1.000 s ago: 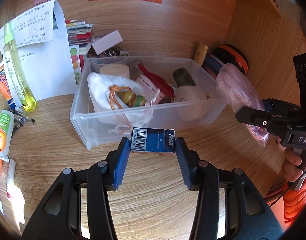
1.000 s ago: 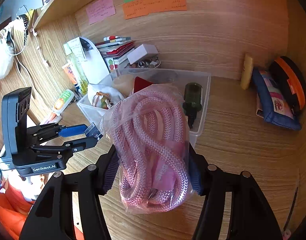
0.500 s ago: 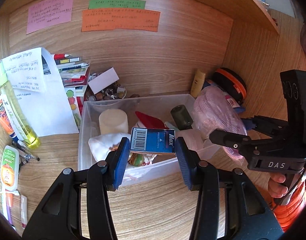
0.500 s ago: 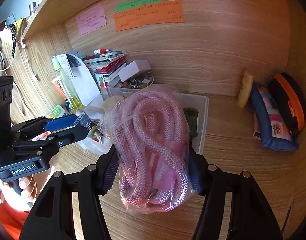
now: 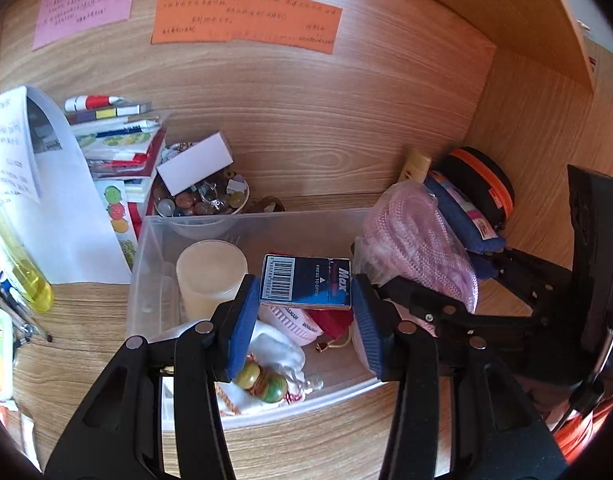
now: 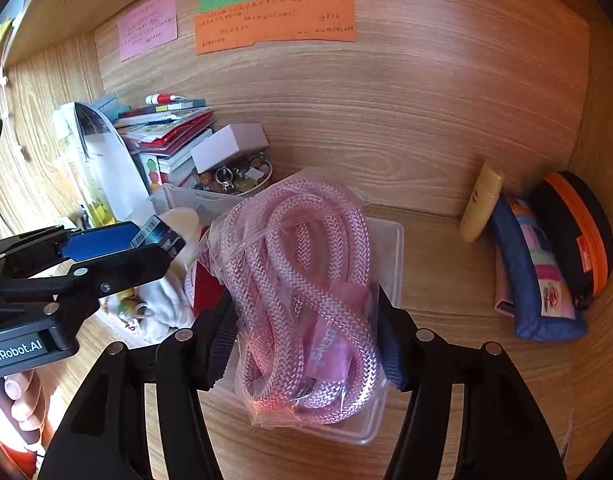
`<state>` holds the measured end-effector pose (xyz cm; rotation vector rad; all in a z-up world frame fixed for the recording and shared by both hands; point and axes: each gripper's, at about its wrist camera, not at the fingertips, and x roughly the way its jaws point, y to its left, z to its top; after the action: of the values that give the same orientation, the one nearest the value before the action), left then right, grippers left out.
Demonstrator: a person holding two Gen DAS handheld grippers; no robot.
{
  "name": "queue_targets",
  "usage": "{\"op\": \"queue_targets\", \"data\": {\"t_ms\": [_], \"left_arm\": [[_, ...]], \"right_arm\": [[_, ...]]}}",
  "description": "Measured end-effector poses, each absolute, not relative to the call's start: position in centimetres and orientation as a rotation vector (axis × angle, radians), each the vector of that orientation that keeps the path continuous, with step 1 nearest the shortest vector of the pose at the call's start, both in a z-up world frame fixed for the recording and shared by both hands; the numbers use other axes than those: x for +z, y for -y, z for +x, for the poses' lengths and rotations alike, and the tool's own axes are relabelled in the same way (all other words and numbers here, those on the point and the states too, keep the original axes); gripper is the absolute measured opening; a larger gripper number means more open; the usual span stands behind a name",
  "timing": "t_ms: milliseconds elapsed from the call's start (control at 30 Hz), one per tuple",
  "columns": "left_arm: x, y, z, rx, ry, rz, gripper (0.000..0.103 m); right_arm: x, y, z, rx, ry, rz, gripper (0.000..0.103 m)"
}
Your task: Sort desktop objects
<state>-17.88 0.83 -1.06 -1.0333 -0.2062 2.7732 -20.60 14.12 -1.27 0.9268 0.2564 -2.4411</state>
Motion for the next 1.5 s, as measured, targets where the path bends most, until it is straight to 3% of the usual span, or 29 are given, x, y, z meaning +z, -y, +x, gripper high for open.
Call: {"op": "queue_targets", "data": {"t_ms": [600, 700, 1033, 1433, 1500], "left_arm": [[-1.8, -0.3, -18.5, 2.743, 0.231, -1.032, 0.047], [-1.3, -0.4, -17.9, 2.744, 0.221, -0.997, 0.057], [0.4, -0.7, -16.2, 2.777, 0.183, -0.919, 0.063], [1.7, 0.2, -13.3, 2.841, 0.197, -0.874, 0.079], [1.7, 0.4, -12.8, 2.854, 0.201, -0.874, 0.087]], "right_arm": [[-3.6, -13.3, -22.4, -2.41, -0.296, 0.986, 0.061], [-3.5, -13.4, -22.3, -2.399, -0.292, 0.997, 0.065], [-1.9, -13.7, -20.4, -2.408, -0.326, 0.951, 0.077], [0.2, -14.5, -16.5, -2.441, -0.343, 0.863, 0.087], [0.4, -14.6, -15.8, -2.448, -0.343, 0.85, 0.087]]}}
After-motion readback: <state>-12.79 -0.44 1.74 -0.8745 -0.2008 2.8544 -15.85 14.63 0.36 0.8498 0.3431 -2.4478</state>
